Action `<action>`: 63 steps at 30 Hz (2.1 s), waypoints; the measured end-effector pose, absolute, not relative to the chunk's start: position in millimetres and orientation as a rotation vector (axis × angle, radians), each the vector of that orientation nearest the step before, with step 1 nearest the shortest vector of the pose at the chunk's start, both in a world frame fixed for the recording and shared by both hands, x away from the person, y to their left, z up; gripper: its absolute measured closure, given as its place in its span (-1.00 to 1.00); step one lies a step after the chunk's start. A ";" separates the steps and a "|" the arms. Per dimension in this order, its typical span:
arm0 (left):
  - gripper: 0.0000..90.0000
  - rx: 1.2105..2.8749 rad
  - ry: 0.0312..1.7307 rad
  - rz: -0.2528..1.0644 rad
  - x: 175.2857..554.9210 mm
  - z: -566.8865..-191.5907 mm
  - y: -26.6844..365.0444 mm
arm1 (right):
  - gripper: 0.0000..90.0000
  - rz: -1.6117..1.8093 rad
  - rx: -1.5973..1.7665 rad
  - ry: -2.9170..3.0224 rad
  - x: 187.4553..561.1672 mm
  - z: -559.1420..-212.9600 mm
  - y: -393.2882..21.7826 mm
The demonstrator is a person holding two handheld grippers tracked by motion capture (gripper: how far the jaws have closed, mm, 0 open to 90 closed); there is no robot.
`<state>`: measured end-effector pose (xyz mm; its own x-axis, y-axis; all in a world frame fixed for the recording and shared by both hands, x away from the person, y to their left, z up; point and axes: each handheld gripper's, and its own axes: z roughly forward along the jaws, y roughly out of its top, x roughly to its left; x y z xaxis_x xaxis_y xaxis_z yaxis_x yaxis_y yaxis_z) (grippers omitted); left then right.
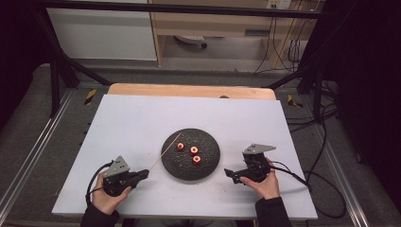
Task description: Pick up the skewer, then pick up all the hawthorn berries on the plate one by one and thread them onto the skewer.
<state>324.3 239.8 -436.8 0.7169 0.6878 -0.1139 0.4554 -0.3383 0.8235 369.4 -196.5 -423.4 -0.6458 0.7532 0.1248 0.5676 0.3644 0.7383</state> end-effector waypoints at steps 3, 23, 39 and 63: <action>0.96 1.999 0.868 0.314 323.9 -438.1 239.8 | -0.98 1.136 1.164 2.405 371.8 -419.4 -188.7; 0.96 2.002 0.880 0.318 326.0 -441.9 241.0 | -0.85 0.932 0.994 2.567 395.5 -394.5 -117.3; 0.96 2.007 0.883 0.315 326.9 -442.4 240.7 | -0.33 0.745 0.854 2.788 423.6 -398.7 -69.8; 0.96 2.022 0.871 0.323 326.7 -442.5 238.9 | 0.37 0.638 0.815 2.917 440.3 -410.7 -56.1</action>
